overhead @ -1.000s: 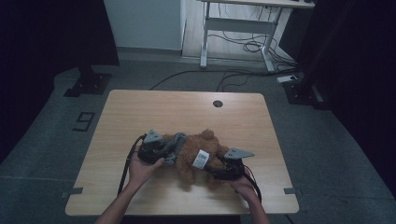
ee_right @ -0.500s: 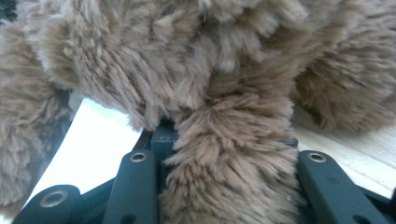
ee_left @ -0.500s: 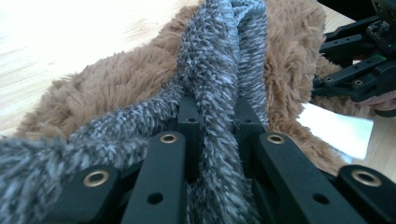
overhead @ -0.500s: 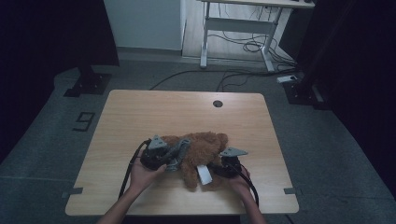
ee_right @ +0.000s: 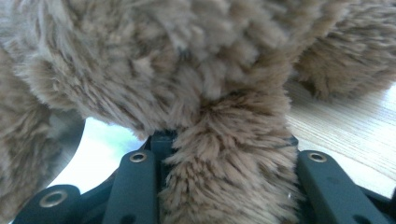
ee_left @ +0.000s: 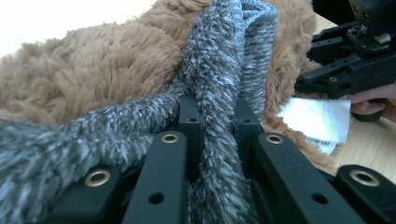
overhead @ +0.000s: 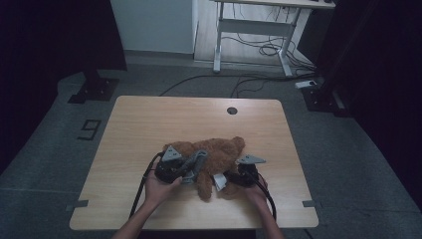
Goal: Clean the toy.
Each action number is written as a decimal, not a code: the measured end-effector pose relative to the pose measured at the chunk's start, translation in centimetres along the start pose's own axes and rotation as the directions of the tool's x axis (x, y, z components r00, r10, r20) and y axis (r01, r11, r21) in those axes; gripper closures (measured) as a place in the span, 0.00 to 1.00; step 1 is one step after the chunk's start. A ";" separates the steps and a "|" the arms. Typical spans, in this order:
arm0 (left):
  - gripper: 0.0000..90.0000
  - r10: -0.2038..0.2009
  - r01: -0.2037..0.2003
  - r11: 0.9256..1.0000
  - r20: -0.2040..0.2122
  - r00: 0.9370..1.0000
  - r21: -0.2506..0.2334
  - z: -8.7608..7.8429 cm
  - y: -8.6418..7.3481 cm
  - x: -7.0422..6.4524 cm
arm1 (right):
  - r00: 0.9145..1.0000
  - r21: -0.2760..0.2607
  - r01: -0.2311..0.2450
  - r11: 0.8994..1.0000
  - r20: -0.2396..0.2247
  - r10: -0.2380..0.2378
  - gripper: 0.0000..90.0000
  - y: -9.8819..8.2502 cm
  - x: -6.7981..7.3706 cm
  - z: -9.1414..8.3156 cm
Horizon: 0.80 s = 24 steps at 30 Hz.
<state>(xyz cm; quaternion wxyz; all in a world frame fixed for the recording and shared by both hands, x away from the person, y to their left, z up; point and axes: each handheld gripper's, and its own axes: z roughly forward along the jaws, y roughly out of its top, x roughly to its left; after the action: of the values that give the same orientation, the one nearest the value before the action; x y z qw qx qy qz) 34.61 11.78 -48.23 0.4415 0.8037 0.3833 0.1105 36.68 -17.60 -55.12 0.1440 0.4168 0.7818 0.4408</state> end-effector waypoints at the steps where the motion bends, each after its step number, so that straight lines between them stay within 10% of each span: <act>1: 0.87 -0.021 0.021 1.000 0.011 1.000 0.008 -0.1 0.4 0.2 | 1.000 -0.001 0.001 1.000 0.001 -0.001 0.64 0.0 0.0 0.0; 3: 0.87 -0.036 0.036 0.999 0.022 0.999 0.000 -0.8 1.6 -0.1 | 1.000 -0.005 0.011 1.000 -0.001 -0.011 0.64 0.0 0.1 0.0; 8: 0.87 0.070 -0.069 0.997 0.027 0.997 -0.033 -1.0 5.1 -3.4 | 1.000 -0.021 0.025 0.999 -0.017 -0.025 0.64 -0.1 0.1 -0.2; 14: 0.87 0.131 -0.130 0.991 0.034 0.991 -0.023 3.5 8.3 -7.1 | 0.999 -0.033 0.037 0.999 -0.016 -0.038 0.64 -0.2 0.3 -0.4; 18: 0.87 0.123 -0.123 0.992 -0.006 0.992 0.023 6.4 7.2 -5.8 | 0.999 -0.023 0.034 0.999 -0.014 -0.034 0.64 -0.3 0.3 -0.5; 24: 0.86 0.118 -0.118 0.993 -0.076 0.990 0.009 3.7 5.9 -3.3 | 0.999 -0.019 0.029 0.999 -0.021 -0.029 0.65 -0.3 0.4 -0.4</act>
<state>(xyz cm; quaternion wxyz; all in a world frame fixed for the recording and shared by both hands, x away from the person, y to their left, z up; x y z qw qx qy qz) 37.33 5.24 -45.16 0.4174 0.8212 0.3519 0.1662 36.05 -17.65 -55.06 0.1461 0.3993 0.7850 0.4505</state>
